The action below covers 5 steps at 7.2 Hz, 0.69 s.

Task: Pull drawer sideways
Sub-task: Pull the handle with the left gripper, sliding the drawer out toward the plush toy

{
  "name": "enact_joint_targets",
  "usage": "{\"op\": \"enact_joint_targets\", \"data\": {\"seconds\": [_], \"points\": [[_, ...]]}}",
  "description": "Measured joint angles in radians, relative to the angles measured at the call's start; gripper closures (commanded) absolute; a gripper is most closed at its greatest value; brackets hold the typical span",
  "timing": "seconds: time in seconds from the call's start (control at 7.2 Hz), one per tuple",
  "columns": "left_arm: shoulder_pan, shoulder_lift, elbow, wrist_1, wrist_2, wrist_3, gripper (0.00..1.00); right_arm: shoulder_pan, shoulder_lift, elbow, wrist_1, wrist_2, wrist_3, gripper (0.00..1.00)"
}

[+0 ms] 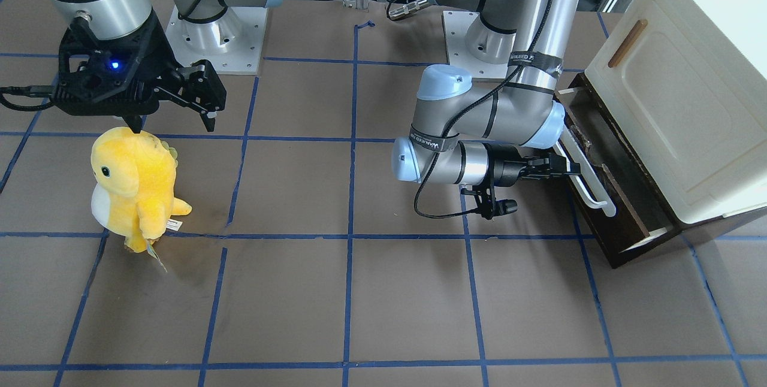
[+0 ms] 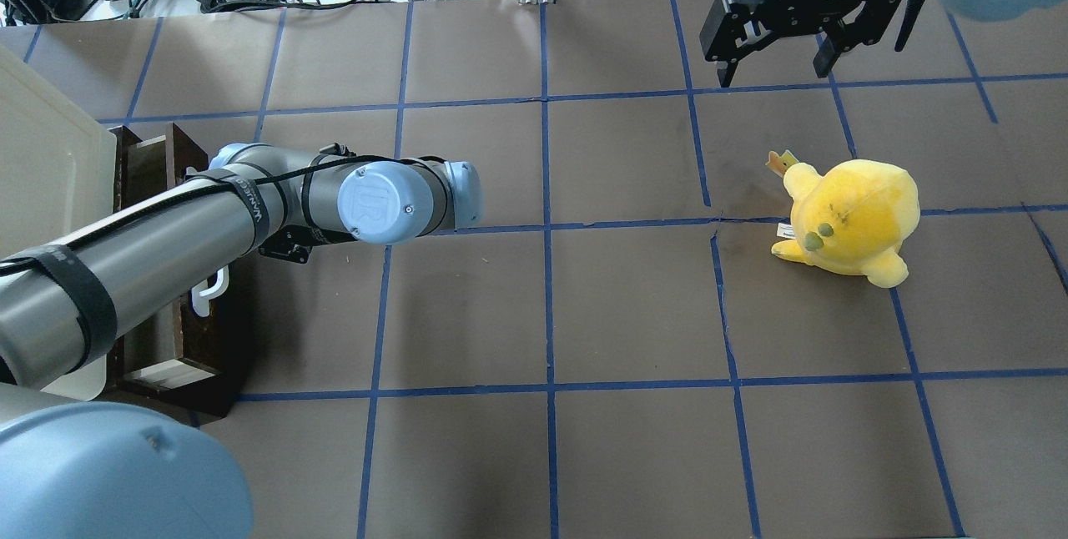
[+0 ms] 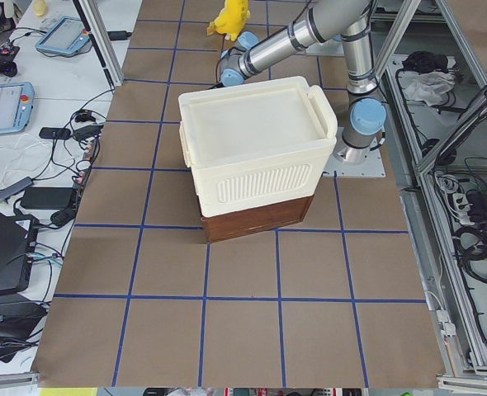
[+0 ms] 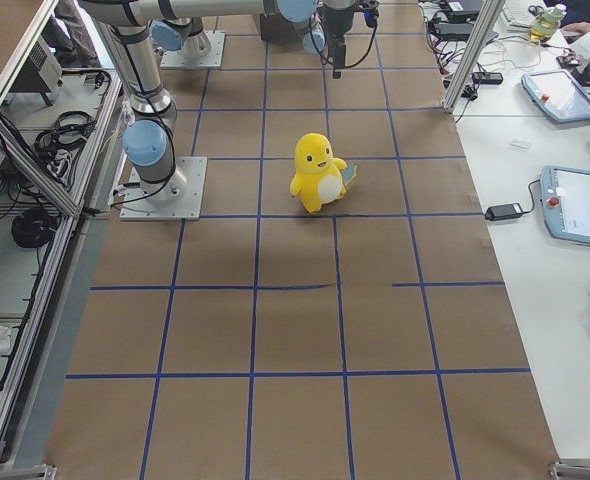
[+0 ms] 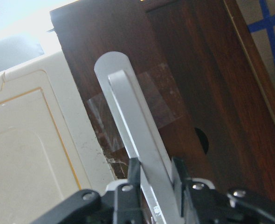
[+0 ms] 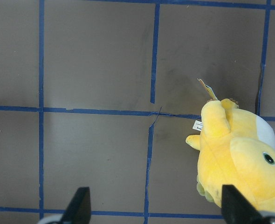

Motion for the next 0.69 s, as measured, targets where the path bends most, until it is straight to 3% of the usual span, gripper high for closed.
{"op": "enact_joint_targets", "data": {"seconds": [0.69], "points": [[-0.024,-0.002,0.000,-0.001,0.000,0.003,0.81,0.000,0.000,0.000,0.000,0.000,0.000,0.00]]}}
